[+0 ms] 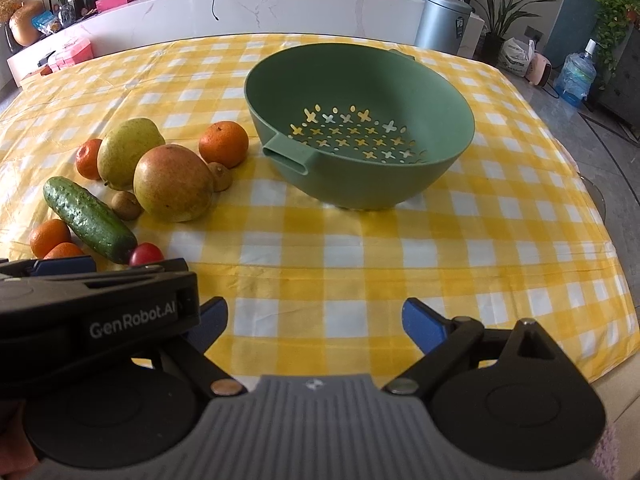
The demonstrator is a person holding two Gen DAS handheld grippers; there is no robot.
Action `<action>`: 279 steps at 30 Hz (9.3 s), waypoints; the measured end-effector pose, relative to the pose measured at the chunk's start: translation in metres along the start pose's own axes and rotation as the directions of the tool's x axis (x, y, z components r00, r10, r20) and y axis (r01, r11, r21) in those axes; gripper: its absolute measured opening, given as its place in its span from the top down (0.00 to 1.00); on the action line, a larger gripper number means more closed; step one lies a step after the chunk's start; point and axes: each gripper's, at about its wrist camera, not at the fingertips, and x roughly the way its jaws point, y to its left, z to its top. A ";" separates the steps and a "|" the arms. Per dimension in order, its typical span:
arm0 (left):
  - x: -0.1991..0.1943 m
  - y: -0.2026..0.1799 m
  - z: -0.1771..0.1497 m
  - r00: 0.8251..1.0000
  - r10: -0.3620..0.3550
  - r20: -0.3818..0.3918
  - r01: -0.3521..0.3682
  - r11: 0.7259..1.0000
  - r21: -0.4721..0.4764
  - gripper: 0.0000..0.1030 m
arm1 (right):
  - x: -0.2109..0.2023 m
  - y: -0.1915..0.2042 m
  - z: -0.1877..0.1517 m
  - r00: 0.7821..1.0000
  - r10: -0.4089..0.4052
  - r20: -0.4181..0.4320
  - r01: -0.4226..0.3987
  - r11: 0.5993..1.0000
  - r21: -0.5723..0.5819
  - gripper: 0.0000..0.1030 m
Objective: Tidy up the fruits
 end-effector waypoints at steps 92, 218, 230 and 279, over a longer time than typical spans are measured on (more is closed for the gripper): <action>0.021 0.150 0.000 0.963 -0.266 -0.052 0.258 0.957 -0.132 0.18 | 0.050 0.100 0.022 0.974 0.225 -0.033 -0.227 0.951 -0.210 0.64; 0.034 -0.031 0.123 0.895 -0.439 -0.075 0.444 0.894 0.069 0.14 | 0.036 -0.083 0.055 0.937 0.218 0.272 -0.276 0.941 0.197 0.75; 0.015 -0.006 0.112 0.958 -0.285 0.025 0.283 0.957 0.067 0.16 | 0.034 -0.076 0.055 0.944 0.185 0.273 -0.234 0.959 0.162 0.75; -0.048 0.072 0.067 0.984 -0.175 0.041 0.177 0.981 -0.079 0.16 | -0.032 -0.020 0.037 0.857 0.322 0.403 -0.328 0.943 -0.056 0.04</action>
